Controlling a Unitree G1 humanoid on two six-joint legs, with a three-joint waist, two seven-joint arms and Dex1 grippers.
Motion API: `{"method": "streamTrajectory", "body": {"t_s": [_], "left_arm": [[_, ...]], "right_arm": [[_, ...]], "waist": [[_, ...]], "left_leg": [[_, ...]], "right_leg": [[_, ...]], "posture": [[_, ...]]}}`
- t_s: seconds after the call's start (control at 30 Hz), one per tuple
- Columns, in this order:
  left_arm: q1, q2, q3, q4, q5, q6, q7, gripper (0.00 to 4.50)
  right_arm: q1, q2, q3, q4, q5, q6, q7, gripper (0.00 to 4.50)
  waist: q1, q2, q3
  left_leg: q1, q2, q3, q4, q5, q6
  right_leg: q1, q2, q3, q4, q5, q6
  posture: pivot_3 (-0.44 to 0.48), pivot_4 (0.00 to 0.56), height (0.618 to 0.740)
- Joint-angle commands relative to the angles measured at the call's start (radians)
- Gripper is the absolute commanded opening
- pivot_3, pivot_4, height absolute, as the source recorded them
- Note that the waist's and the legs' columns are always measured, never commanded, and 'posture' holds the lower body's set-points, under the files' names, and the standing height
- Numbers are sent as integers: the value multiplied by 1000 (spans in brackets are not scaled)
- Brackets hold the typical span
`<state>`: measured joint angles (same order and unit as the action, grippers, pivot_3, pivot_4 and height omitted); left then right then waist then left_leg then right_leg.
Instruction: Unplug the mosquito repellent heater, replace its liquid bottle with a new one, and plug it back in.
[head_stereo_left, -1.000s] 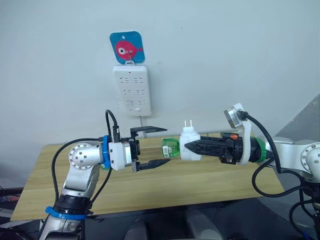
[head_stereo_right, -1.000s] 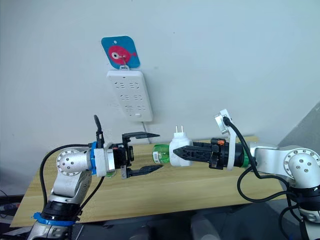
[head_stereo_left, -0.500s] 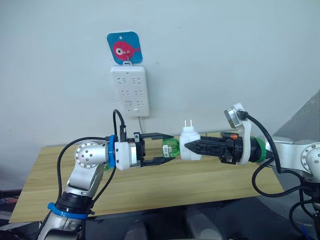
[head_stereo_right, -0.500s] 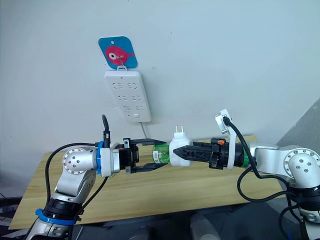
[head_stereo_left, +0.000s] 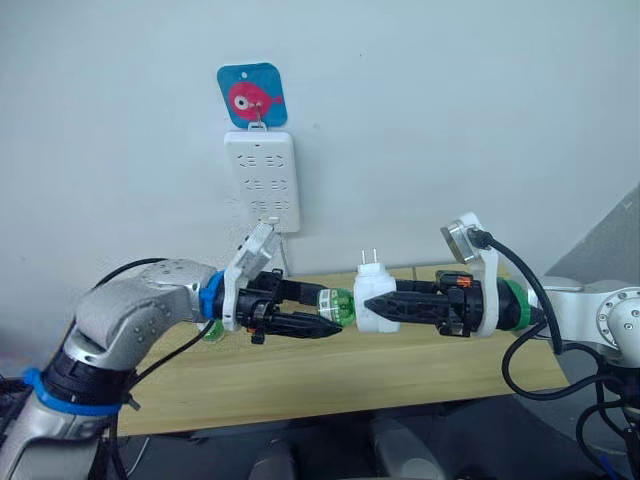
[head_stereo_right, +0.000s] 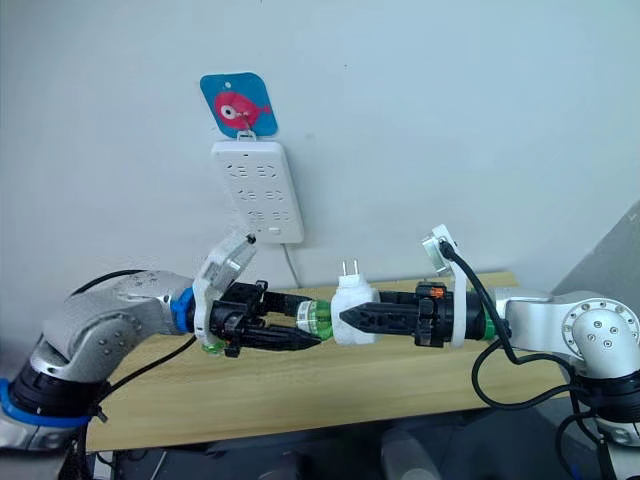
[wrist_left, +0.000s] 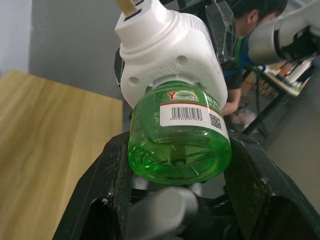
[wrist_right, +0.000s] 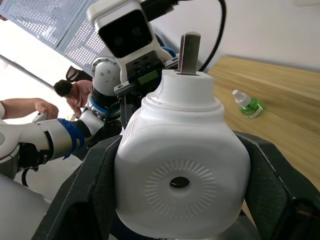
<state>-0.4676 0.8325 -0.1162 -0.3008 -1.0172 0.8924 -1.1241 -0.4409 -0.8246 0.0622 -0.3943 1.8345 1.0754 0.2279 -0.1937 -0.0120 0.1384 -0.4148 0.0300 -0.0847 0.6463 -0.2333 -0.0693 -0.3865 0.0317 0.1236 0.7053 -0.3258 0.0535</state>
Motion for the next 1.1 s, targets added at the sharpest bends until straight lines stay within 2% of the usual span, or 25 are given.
{"method": "streamTrajectory", "body": {"t_s": [0.03, 0.1, 0.17, 0.33, 0.47, 0.57, 0.73, 0.87, 0.97, 1.1], "left_arm": [[-12, -8, 55, 28, 39, -3, 46, 2227], [-10, -20, 56, 30, 54, -21, 39, 2227], [5, -19, 45, 11, 99, -72, 9, 2956], [58, -28, 44, -18, 199, -207, -44, 4429], [100, -23, 44, -30, 261, -297, -92, 4500], [142, -39, 53, -28, 341, -430, -112, 4500], [241, -171, 94, 35, 556, -921, -93, 4500], [246, -240, 100, 86, 637, -1163, -90, 4500], [228, -271, 88, 119, 683, -1282, -73, 4500], [207, -296, 64, 143, 700, -1335, -60, 4500]], "right_arm": [[-7, -13, -23, -31, 7, 1, 14, 3015], [-5, -12, -23, -32, 10, -1, 11, 3015], [-3, -13, -23, -32, 14, -4, 8, 3015], [-3, -12, -24, -24, 38, -10, -7, 3015], [-4, -14, -25, -13, 56, -13, -17, 3015], [-2, -15, -27, -6, 67, -18, -30, 3015], [4, -13, -33, 7, 72, -24, -50, 3015], [6, -12, -33, 7, 72, -25, -56, 3015], [4, -12, -32, 10, 69, -24, -57, 3015], [2, -10, -30, 11, 67, -23, -57, 3015]], "waist": [[1, 0, 0], [1, 0, 0], [1, 0, 0], [1, 0, 0], [4, 0, 0], [3, 0, 0], [7, 0, 0], [9, 0, 0], [9, 0, 0], [8, 0, 0]], "left_leg": [[0, 0, 0, 0, 0, 0], [0, 0, 0, 0, 0, 0], [0, 0, 0, 0, 0, 0], [0, 0, 1, 0, 0, 0], [0, 0, 1, 0, 0, 0], [0, 0, 1, 0, 0, 0], [0, 0, 2, 0, 0, 0], [0, 0, 3, 0, 0, 0], [0, 0, 3, 0, 0, 0], [0, 0, 3, 0, 0, 0]], "right_leg": [[0, 0, 0, 0, 0, 0], [0, 0, 0, 0, 0, 0], [0, 0, 0, 0, 0, 0], [0, 0, 1, 0, 0, 0], [0, 0, 1, 0, 0, 0], [0, 0, 1, 0, 0, 0], [0, -1, 2, 0, 0, -1], [0, -1, 3, -1, 1, -1], [0, -1, 3, -1, 0, -1], [0, -1, 3, -1, 0, -1]], "posture": [[-187, 101, 724], [-189, 102, 724], [-189, 102, 724], [-185, 102, 724], [-182, 103, 724], [-185, 105, 724], [-189, 104, 724], [-189, 104, 724], [-188, 103, 724], [-193, 103, 724]]}}
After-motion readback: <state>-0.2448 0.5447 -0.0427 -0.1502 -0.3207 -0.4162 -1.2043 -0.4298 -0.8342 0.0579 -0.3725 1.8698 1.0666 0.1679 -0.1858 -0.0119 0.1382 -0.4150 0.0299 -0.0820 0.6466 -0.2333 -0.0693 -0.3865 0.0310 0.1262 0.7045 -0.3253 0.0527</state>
